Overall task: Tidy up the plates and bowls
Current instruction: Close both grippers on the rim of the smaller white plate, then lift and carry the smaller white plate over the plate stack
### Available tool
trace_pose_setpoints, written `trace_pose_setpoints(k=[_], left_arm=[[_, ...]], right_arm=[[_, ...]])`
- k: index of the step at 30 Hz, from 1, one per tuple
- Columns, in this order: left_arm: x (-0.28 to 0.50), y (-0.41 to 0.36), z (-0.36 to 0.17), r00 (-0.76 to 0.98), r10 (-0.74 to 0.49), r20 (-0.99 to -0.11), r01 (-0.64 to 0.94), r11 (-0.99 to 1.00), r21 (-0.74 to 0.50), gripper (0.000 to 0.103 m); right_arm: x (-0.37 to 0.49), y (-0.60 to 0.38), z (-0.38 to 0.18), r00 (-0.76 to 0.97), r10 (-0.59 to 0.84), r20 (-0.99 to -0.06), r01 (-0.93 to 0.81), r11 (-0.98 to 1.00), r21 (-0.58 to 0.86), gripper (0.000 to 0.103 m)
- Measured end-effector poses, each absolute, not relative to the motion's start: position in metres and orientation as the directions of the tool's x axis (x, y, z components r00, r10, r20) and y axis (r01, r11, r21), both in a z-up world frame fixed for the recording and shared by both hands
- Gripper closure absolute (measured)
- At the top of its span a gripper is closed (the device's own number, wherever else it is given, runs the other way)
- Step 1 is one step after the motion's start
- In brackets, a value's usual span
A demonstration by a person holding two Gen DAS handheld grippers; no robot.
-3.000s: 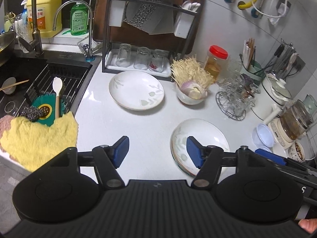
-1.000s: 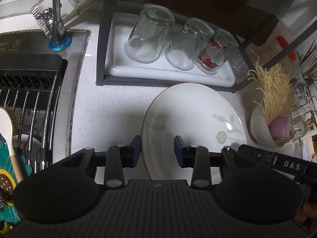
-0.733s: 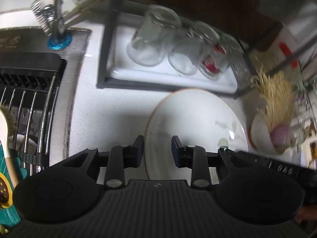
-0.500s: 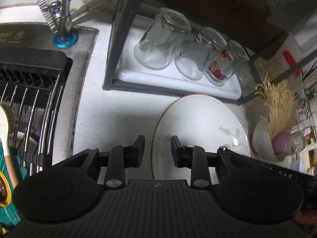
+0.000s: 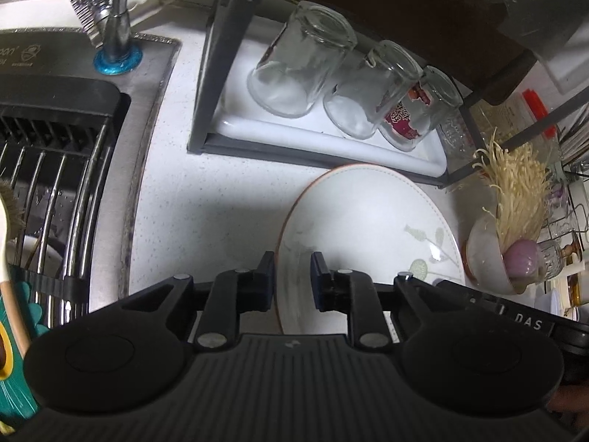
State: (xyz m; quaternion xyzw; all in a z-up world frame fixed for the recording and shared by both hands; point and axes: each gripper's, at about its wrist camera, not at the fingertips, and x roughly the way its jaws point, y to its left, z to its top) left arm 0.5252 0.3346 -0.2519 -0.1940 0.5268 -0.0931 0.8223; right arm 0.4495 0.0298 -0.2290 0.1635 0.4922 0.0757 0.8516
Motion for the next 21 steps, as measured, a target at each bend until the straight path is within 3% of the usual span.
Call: trace_pose_setpoints(k=[21], left_arm=[[0.479, 0.326, -0.207, 0.476, -0.426, -0.769, -0.041, 0.863, -0.503, 0.08]], right_arm=[[0.395, 0.002, -0.171, 0.591, 0.298, -0.749, 0.017, 0.925, 0.381, 0.088]])
